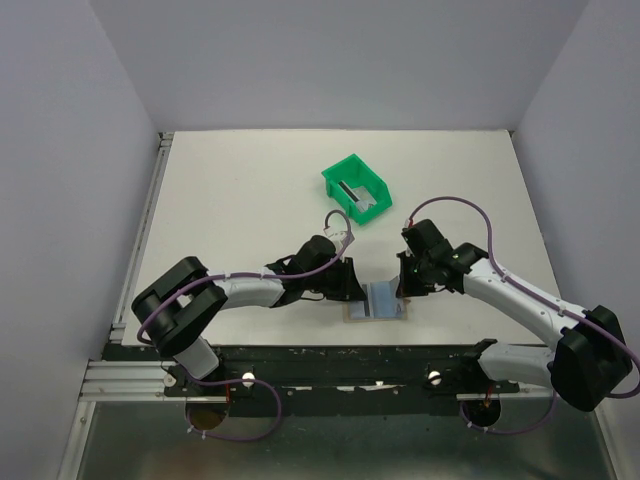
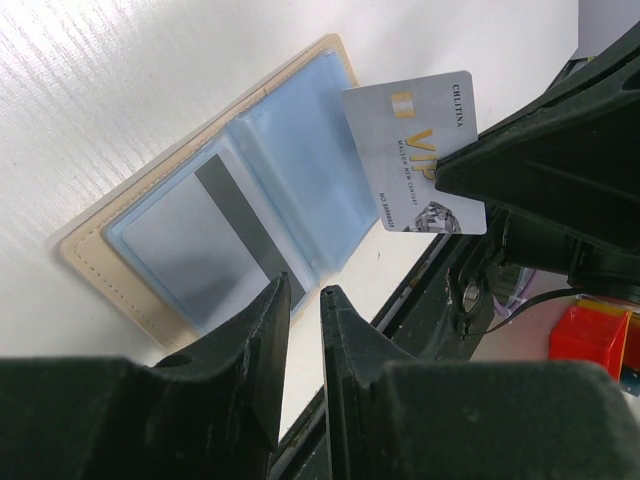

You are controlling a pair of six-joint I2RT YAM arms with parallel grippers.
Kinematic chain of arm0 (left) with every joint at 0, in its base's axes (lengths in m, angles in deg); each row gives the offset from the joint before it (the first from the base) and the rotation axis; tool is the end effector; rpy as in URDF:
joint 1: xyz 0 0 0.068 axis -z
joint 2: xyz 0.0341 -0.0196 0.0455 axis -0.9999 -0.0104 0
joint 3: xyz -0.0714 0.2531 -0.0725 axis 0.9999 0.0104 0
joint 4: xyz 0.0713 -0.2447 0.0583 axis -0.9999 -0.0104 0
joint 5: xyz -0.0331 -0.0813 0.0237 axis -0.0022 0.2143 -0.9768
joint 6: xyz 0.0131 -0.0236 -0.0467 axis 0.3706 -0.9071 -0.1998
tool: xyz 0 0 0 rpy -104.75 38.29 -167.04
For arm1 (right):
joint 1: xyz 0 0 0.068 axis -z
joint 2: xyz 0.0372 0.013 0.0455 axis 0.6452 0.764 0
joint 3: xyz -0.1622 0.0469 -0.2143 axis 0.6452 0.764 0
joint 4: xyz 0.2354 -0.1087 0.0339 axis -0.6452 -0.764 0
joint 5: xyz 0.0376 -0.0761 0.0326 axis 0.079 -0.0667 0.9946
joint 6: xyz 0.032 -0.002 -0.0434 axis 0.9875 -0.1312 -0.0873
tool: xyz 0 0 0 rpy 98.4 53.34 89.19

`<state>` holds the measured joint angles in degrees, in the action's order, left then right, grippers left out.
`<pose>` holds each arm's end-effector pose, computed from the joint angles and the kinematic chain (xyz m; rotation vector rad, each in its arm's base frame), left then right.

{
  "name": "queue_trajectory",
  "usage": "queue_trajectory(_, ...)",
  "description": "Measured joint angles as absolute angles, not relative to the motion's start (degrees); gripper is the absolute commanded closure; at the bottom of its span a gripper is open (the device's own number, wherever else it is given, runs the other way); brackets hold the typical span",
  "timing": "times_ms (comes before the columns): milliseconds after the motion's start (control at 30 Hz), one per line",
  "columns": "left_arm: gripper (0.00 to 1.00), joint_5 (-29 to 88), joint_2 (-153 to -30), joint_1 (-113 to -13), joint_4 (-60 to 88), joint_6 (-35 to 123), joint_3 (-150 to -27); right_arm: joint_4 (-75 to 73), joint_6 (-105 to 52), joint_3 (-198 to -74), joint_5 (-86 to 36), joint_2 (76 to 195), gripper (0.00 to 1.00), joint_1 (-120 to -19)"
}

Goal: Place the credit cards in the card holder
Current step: Insert the credit card into the card holder.

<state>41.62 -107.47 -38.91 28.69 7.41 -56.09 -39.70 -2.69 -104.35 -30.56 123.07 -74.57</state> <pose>0.1898 -0.2499 0.1603 0.2877 2.4650 -1.2635 0.1806 0.1251 0.2126 -0.1045 2.7551 0.3755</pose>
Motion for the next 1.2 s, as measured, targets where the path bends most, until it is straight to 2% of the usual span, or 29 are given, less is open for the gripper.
queue_trajectory(600, 0.7, 41.84, -108.15, -38.91, 28.8, 7.28, -56.11, -42.37, -2.58, -104.24, -35.43, 125.28, 1.0, -74.57)
queue_trajectory(1200, 0.72, 42.45, -108.54, -38.67, 29.06, 7.25, -56.33, -41.45, -2.62, -104.24, -33.82, 126.0, 1.0, -74.57)
